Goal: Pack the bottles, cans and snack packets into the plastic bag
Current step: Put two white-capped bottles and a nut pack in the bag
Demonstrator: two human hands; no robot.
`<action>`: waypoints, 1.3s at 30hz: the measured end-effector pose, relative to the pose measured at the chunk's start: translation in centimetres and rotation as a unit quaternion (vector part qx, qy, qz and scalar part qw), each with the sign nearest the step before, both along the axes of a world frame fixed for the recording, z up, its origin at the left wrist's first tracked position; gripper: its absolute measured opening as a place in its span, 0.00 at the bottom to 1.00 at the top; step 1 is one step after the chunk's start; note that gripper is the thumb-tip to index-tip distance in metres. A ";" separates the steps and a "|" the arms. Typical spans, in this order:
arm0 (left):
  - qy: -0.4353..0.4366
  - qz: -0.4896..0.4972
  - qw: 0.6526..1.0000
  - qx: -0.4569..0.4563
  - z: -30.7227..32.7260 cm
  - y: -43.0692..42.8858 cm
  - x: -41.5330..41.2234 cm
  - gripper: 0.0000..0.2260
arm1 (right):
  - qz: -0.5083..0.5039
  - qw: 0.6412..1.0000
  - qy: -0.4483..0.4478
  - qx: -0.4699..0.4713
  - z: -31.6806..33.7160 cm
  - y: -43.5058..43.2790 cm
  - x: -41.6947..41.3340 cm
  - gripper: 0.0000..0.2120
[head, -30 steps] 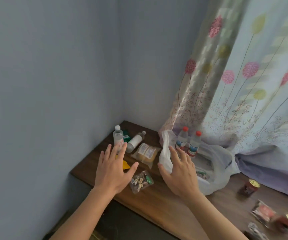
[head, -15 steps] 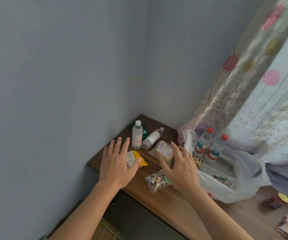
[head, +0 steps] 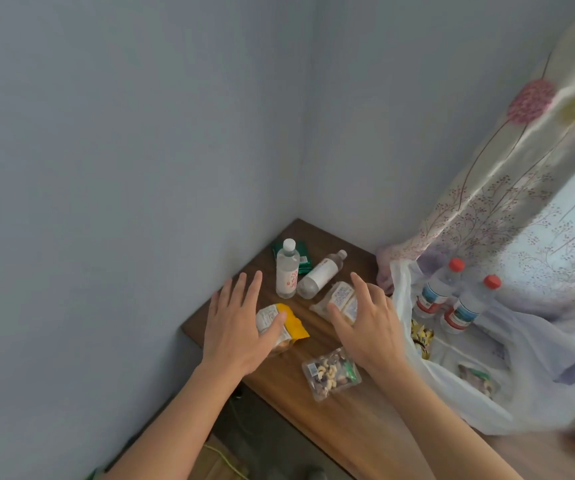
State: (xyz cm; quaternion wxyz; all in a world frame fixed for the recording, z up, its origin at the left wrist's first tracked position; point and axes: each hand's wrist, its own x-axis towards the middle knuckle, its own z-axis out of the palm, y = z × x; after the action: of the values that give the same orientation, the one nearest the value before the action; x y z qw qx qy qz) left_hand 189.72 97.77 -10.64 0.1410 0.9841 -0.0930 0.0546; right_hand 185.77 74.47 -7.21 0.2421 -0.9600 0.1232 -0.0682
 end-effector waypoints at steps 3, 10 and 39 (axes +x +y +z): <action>0.006 0.011 1.000 0.010 -0.7 -1.0 2.6 0.41 | 0.002 1.000 0.008 0.012 -0.9 -1.0 2.1 0.36; 0.014 0.031 0.999 0.014 -1.5 -4.4 8.6 0.45 | 0.015 1.000 0.017 -0.006 -3.0 -4.1 8.1 0.38; 0.178 0.061 0.923 -0.335 -15.7 -6.7 19.4 0.49 | -0.122 0.964 0.125 0.198 -19.2 -2.6 26.5 0.41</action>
State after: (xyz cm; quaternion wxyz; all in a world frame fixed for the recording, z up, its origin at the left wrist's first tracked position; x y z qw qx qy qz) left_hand 209.17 91.06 -26.34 0.4735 0.8765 0.0174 -0.0852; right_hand 212.31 71.87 -26.37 0.4001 -0.8713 0.2799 0.0486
